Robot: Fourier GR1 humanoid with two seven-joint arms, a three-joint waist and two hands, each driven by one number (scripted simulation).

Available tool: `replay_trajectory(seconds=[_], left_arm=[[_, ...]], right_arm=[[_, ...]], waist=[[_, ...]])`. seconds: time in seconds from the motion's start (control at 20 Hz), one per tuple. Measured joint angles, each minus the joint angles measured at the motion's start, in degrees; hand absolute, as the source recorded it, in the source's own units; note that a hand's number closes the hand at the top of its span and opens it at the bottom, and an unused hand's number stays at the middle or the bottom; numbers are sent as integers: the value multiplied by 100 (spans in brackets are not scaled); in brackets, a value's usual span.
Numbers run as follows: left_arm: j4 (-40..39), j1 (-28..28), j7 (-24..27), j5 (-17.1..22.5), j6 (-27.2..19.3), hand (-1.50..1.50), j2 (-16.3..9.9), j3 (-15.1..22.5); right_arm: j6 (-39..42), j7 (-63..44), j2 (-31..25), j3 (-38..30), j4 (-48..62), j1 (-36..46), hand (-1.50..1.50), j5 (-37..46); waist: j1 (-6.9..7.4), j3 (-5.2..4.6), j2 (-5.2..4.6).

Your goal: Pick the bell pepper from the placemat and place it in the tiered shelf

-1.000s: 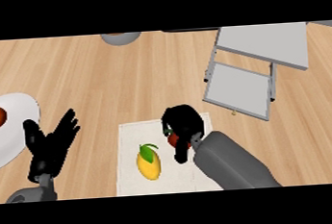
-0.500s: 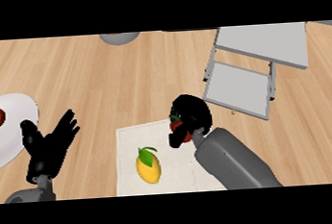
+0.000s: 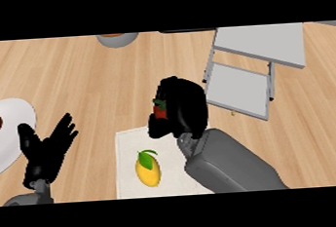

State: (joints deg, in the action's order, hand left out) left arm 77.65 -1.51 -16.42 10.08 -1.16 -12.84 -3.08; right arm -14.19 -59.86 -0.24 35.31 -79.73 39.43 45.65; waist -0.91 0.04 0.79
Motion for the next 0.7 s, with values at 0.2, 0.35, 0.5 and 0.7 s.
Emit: replay_trajectory(seconds=[0.2,0.35,0.5,0.7], left_arm=[[9,42,65,-50,-49,0,48,13],[66,115,152,-83,-49,0,84,43],[48,71,64,-42,-13,0,30,-9],[9,-12,22,-21,8,0,16,-43]], right_arm=[[295,-477,-23,-152,-784,412,150,691],[652,-723,-70,-449,-1274,709,150,1031],[1068,-840,-148,-867,-1673,1008,150,1151],[1550,-866,-277,-1511,-1928,1434,150,1169]], waist=[[-42,1,23],[-52,0,27],[-61,0,19],[-39,-4,2]])
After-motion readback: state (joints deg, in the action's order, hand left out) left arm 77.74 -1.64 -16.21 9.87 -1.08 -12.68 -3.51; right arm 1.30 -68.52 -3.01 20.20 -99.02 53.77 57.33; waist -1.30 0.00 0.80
